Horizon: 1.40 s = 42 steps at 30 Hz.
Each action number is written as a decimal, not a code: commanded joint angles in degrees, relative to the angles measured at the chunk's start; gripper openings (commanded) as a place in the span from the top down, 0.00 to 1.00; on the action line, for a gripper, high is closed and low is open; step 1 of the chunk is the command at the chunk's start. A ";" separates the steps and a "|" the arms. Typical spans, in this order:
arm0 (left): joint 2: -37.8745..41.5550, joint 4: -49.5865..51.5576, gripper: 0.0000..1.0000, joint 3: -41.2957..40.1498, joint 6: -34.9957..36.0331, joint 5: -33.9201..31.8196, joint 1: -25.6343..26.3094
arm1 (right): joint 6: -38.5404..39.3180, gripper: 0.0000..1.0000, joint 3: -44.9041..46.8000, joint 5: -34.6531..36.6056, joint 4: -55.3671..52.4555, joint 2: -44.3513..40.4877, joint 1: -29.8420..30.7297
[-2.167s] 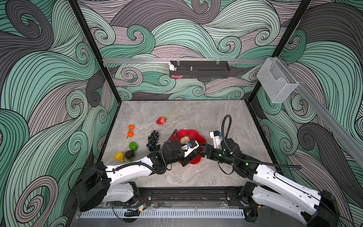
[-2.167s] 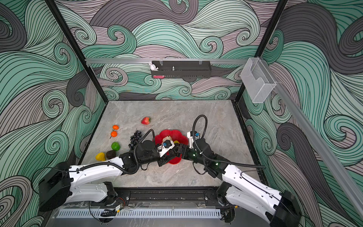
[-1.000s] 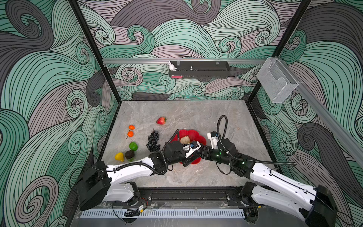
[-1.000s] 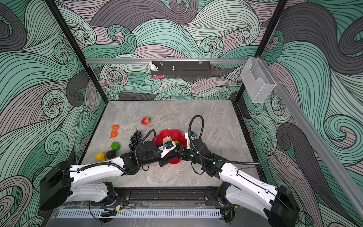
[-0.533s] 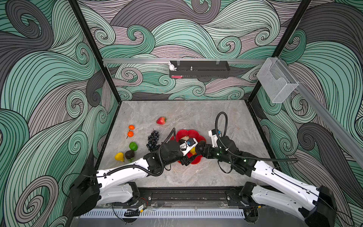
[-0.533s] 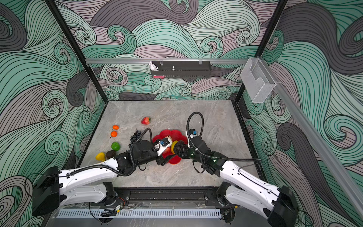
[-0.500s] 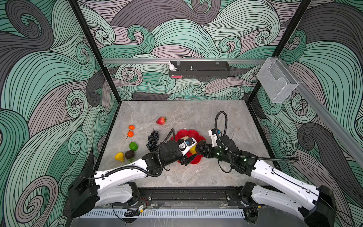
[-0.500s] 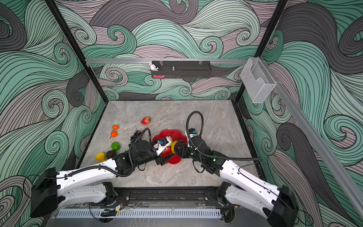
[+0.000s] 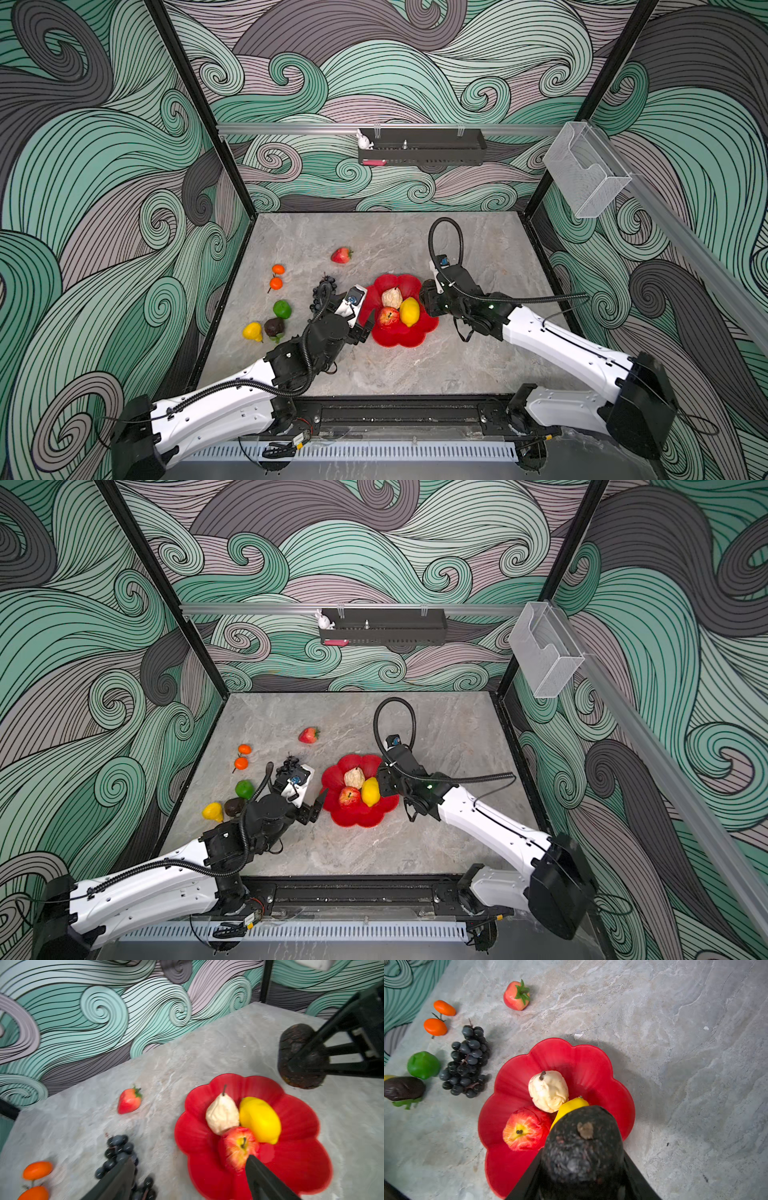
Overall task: Arrange fruit in a fruit bowl
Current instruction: Place the fruit in the fruit bowl.
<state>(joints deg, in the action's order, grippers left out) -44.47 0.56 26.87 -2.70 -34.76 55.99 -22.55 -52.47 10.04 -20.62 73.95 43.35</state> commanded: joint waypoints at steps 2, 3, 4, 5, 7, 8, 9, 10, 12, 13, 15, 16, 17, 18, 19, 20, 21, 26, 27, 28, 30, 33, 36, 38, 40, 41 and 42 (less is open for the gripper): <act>3.63 0.47 0.14 -1.85 -2.65 -7.07 -1.47 | 3.49 0.65 -4.02 2.80 1.70 6.10 -0.72; 4.25 0.08 0.14 -2.53 -2.83 -7.14 -1.77 | 3.65 0.64 -4.89 3.09 1.96 7.63 -0.75; 4.72 -0.34 0.14 -3.08 -2.97 -7.44 -2.01 | 3.85 0.64 -5.75 3.14 2.28 9.07 -0.81; 5.01 -0.64 0.14 -3.52 -3.09 -7.80 -2.26 | 4.07 0.64 -6.34 3.13 2.70 10.07 -0.83; 5.57 -0.57 0.14 -3.67 -3.10 -8.29 -2.62 | 4.48 0.64 -7.60 3.14 3.63 12.52 -0.84; 5.88 -0.51 0.14 -3.67 -3.14 -8.30 -2.64 | 4.59 0.64 -7.91 3.22 4.10 13.58 -0.89; 6.22 -0.47 0.14 -3.76 -3.25 -8.27 -2.72 | 4.62 0.64 -8.56 3.39 4.40 14.77 -0.90; 6.44 -0.55 0.14 -3.84 -3.22 -8.22 -2.72 | 4.70 0.64 -9.23 3.48 4.53 15.89 -0.97; 6.66 -0.58 0.14 -4.01 -3.28 -8.21 -2.82 | 4.81 0.64 -10.69 3.52 4.71 17.92 -0.99; 6.68 -0.56 0.14 -4.02 -3.28 -8.20 -2.86 | 4.80 0.63 -11.42 3.66 4.71 19.07 -1.04; 6.72 -0.57 0.14 -3.96 -3.28 -8.21 -2.90 | 4.88 0.62 -12.58 3.84 5.04 20.85 -1.15; 6.69 -0.48 0.14 -3.94 -3.28 -8.21 -2.90 | 4.90 0.62 -13.19 3.93 5.15 21.68 -1.25; 6.83 -0.52 0.14 -3.93 -3.32 -8.18 -2.90 | 4.89 0.61 -13.63 3.89 5.24 22.37 -1.34; 6.91 -0.56 0.14 -3.93 -3.28 -8.30 -2.90 | 4.88 0.61 -14.24 3.97 5.26 23.21 -1.43; 6.93 -0.56 0.14 -3.93 -3.36 -8.26 -2.90 | 4.90 0.61 -14.74 4.01 5.32 23.93 -1.59; 7.08 -0.47 0.14 -3.98 -3.37 -8.22 -2.90 | 4.88 0.61 -15.15 3.91 5.33 24.48 -1.78; 7.04 -0.48 0.14 -4.02 -3.35 -8.22 -2.95 | 4.79 0.61 -15.49 3.73 5.29 25.12 -1.91; 7.31 -0.29 0.14 -4.02 -3.54 -9.20 -2.99 | 4.26 0.61 -16.44 2.45 5.59 27.28 -2.48; 7.39 -0.31 0.14 -4.11 -3.63 -9.52 -2.99 | 4.03 0.61 -16.59 2.14 5.68 27.62 -2.57; 7.56 -0.39 0.14 -4.19 -3.63 -9.77 -2.99 | 3.89 0.60 -16.61 1.88 5.68 27.88 -2.66; 7.81 -0.40 0.14 -4.33 -3.68 -9.96 -2.99 | 3.60 0.60 -16.61 1.27 5.93 28.40 -2.88; 8.20 -0.47 0.14 -4.54 -3.80 -10.61 -2.99 | 2.98 0.60 -16.70 0.42 6.03 29.38 -3.23; 9.04 0.17 0.14 -4.55 -4.48 -12.18 -3.03 | 2.44 0.59 -16.48 0.13 6.35 30.00 -3.52; 9.98 0.18 0.14 -4.96 -4.60 -12.85 -2.99 | 2.21 0.58 -16.48 -0.12 6.62 30.19 -3.62; 11.05 -0.34 0.14 -5.56 -4.34 -12.94 -3.01 | 2.14 0.57 -16.60 -0.62 6.57 30.50 -3.73; 11.28 -0.49 0.14 -5.75 -4.25 -13.00 -2.99 | 1.92 0.56 -16.61 -0.85 6.56 30.55 -3.73; 11.63 -0.51 0.14 -5.86 -4.24 -13.36 -3.08 | 1.83 0.55 -16.63 -1.00 6.47 30.64 -3.68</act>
<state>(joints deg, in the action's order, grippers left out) -33.93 0.40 21.23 -6.13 -45.43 53.30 -19.77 -67.81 10.00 -14.87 104.14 39.88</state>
